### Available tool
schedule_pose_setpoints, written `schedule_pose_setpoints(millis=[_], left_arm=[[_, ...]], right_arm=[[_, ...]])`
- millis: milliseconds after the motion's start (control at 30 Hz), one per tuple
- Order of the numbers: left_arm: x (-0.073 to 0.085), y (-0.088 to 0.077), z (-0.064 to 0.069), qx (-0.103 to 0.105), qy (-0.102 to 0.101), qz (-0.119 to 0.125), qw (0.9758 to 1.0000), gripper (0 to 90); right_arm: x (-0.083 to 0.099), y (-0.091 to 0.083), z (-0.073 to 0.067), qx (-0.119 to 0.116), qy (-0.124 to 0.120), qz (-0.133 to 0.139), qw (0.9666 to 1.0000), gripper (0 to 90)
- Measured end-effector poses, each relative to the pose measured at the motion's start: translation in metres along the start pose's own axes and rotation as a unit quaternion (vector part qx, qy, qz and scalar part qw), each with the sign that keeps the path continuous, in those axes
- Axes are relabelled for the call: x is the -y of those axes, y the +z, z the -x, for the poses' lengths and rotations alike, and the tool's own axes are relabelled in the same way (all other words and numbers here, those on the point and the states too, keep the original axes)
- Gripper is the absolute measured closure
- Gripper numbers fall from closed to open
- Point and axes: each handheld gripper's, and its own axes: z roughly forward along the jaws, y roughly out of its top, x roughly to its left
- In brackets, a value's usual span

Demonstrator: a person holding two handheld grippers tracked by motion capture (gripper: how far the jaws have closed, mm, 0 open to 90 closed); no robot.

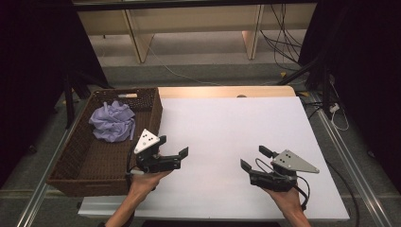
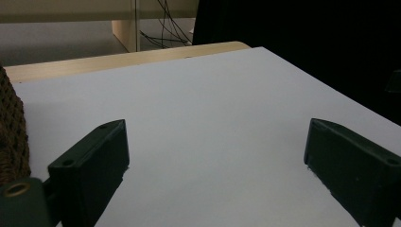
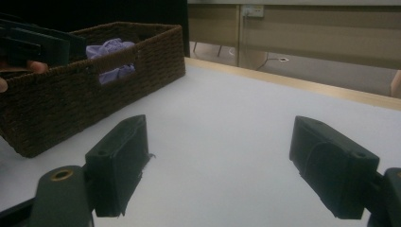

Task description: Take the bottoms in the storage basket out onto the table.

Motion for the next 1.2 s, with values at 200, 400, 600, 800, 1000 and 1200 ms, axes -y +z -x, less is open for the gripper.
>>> schedule_pose_setpoints(millis=[200,400,600,800,1000,1200], left_arm=[[-0.011,0.000,-0.008,-0.005,0.004,-0.002,1.0000,7.3],[-0.021,-0.001,-0.025,-0.022,-0.004,-0.004,0.9997,7.3],[-0.033,-0.003,-0.044,-0.048,-0.006,-0.002,0.9988,7.5],[-0.040,0.000,-0.061,-0.069,-0.015,-0.007,0.9975,7.5],[-0.043,0.006,-0.072,-0.085,-0.017,-0.015,0.9961,7.6],[-0.047,0.013,-0.090,-0.112,-0.023,-0.024,0.9932,7.7]], right_arm=[[0.000,0.000,0.000,0.001,0.002,0.000,1.0000,21.5],[0.000,0.001,-0.002,-0.002,0.001,0.000,1.0000,21.5],[0.000,0.001,-0.001,-0.004,0.001,-0.001,1.0000,21.5],[0.000,0.001,-0.001,-0.003,0.002,-0.001,1.0000,21.5],[0.000,0.001,0.000,-0.002,0.003,0.000,1.0000,21.5],[0.000,0.001,0.001,-0.002,0.005,0.000,1.0000,21.5]])
